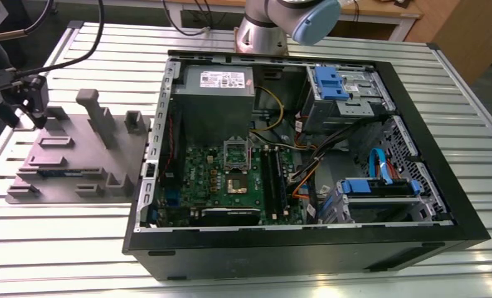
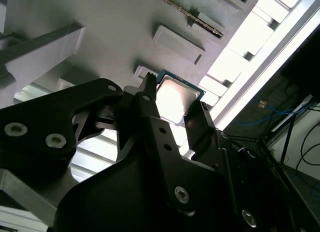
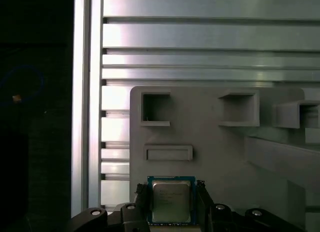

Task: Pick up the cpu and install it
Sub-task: 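Pick up the cpu and move it towards the insertion slot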

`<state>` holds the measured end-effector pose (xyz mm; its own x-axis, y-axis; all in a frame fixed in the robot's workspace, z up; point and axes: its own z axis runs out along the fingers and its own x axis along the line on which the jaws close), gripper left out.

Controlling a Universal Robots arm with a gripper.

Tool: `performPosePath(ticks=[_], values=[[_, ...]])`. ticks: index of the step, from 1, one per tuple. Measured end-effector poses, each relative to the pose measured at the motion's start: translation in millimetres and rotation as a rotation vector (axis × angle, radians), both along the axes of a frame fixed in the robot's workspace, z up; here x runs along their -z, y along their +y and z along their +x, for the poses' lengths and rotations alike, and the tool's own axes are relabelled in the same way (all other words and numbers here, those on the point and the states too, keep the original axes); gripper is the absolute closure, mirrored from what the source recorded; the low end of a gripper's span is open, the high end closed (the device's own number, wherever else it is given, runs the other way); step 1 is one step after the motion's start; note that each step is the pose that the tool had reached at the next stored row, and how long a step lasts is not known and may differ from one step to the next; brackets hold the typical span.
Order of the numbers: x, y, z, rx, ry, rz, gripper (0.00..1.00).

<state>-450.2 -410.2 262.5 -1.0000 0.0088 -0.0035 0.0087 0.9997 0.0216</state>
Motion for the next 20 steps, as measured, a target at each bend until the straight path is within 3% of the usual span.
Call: performPosePath(ticks=[9, 20], values=[[-8.9, 0.0, 0.0, 0.000, 0.0000, 0.0000, 0.53], [-12.3, 0.2, 0.0, 0.000, -0.0002, 0.0001, 0.53]])
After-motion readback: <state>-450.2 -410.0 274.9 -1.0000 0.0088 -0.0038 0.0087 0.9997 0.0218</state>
